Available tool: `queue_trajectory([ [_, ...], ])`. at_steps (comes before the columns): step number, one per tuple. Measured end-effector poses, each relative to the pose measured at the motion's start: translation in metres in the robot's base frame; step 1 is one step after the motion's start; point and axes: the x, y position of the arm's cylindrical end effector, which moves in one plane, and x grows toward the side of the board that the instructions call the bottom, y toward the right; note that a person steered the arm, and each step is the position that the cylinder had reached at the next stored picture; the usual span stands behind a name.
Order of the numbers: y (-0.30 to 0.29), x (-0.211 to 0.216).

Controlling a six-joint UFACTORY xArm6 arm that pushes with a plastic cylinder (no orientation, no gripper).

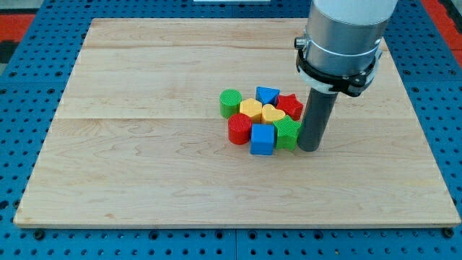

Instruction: Slide the blue triangle towards the top left corner

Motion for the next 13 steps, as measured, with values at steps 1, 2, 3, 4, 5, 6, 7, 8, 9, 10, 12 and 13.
queue_trajectory([
  [1,-0.012,-0.02],
  [2,-0.058,-0.039],
  [3,-0.025,-0.075],
  [4,-0.035,-0.106],
  [5,-0.083,-0.139],
  [6,-0.139,-0.14],
  [7,-0.101,-0.119],
  [8,-0.166,-0.127],
  [9,-0.241,-0.143],
  [10,-0.233,-0.173],
  [12,-0.218,-0.216],
  [13,-0.263,-0.224],
])
